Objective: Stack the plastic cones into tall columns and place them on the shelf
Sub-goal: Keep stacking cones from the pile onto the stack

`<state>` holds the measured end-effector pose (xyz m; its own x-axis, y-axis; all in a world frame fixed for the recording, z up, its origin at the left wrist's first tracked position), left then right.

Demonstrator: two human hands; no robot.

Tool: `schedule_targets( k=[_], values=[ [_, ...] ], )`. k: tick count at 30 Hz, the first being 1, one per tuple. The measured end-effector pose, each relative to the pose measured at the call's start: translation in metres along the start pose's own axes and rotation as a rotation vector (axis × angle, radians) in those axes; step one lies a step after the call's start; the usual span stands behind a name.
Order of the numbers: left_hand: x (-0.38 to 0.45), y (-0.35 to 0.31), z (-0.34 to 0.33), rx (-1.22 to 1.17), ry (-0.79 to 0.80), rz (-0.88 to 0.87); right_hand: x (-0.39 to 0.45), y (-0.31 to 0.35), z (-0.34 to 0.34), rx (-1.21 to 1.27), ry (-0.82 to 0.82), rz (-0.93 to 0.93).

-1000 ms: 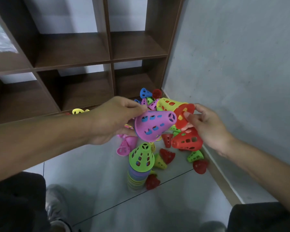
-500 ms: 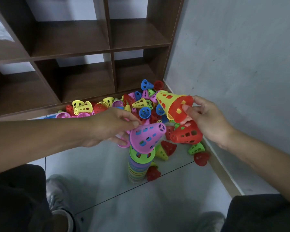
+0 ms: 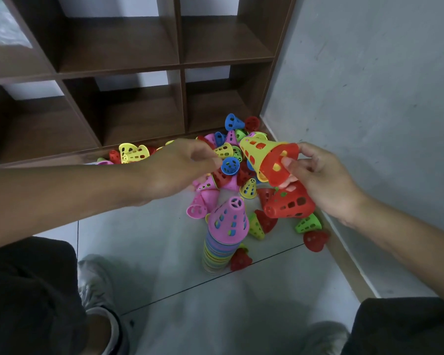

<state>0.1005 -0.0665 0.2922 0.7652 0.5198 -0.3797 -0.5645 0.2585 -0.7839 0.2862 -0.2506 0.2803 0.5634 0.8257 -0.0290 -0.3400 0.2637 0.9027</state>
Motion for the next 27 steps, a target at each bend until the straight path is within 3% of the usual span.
schedule_targets(
  k=[4,10,20,27],
  values=[
    [0.009,-0.019,0.002,-0.096,-0.005,0.003,-0.001,0.013,-0.005,-0.019,0.042,0.085],
    [0.007,-0.042,-0.005,-0.325,0.211,-0.039,-0.006,0.033,-0.016,0.077,0.021,0.149],
    [0.000,-0.051,-0.005,-0.605,0.400,-0.048,-0.010,0.047,-0.013,0.281,0.038,0.140],
    [0.003,-0.048,-0.002,-0.633,0.374,0.003,-0.008,0.042,-0.010,0.200,0.052,0.159]
  ],
)
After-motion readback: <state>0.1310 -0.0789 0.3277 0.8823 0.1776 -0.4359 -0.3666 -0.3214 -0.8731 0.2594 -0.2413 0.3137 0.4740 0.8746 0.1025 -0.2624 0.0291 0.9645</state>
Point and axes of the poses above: each hand's wrist, its own x-axis towards the middle knuckle, its own z-axis out of the back of the hand, y = z × x, the point moved 1 cm from there along x, towards the middle knuckle, and after that the axes turned 5 degrees about z, right-handed, at the moved point
